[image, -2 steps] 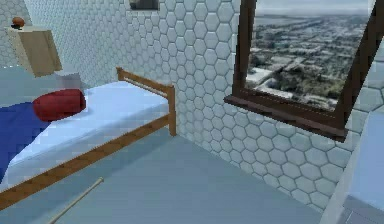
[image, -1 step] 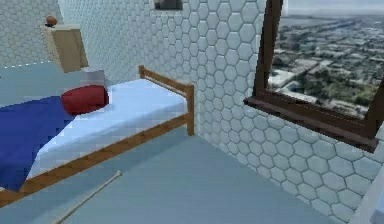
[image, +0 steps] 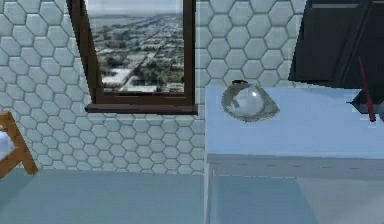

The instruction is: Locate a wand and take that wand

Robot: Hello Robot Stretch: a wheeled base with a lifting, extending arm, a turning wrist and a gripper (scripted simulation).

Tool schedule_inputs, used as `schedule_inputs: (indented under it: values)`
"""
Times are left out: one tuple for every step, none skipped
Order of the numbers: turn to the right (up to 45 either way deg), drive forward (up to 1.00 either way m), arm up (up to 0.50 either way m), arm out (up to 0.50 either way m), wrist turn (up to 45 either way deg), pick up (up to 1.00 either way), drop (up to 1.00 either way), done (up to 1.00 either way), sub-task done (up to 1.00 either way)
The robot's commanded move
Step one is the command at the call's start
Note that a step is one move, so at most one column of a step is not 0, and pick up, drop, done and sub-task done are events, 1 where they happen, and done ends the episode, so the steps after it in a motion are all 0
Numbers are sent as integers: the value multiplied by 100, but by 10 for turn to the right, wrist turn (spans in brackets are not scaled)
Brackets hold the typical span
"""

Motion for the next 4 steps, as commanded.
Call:
schedule_inputs:
  values:
    - [450,0,0,0,0,0,0,0,0]
    - [450,0,0,0,0,0,0,0,0]
    - [300,0,0,0,0,0,0,0,0]
    - [0,75,0,0,0,0,0,0,0]
